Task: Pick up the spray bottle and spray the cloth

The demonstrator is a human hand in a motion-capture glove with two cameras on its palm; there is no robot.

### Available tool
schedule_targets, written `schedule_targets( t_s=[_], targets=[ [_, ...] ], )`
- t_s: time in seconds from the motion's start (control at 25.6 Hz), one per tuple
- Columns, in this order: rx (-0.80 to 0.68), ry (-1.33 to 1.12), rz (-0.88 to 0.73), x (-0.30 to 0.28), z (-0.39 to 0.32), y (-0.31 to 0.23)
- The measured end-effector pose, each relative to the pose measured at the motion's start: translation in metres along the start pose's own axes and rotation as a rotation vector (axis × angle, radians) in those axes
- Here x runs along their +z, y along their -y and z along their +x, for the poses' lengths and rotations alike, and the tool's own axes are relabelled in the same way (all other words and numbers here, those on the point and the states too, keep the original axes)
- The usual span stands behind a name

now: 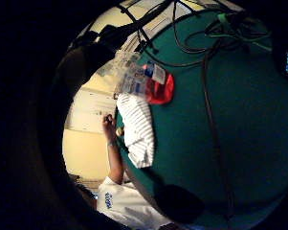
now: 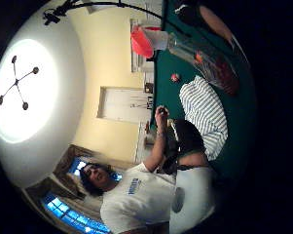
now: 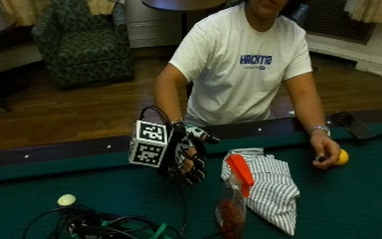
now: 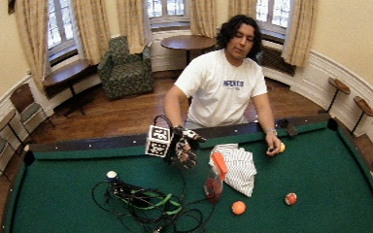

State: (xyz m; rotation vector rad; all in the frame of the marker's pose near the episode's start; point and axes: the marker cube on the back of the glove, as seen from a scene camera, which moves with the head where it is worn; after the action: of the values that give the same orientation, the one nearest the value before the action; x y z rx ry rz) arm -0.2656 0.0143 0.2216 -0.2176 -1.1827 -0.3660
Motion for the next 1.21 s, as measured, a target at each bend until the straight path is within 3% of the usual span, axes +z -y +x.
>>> schedule_targets(
  t_s=[1.21],
  targets=[
    [0.009,0.136,0.061,0.065,-0.012,0.087]
  ],
)
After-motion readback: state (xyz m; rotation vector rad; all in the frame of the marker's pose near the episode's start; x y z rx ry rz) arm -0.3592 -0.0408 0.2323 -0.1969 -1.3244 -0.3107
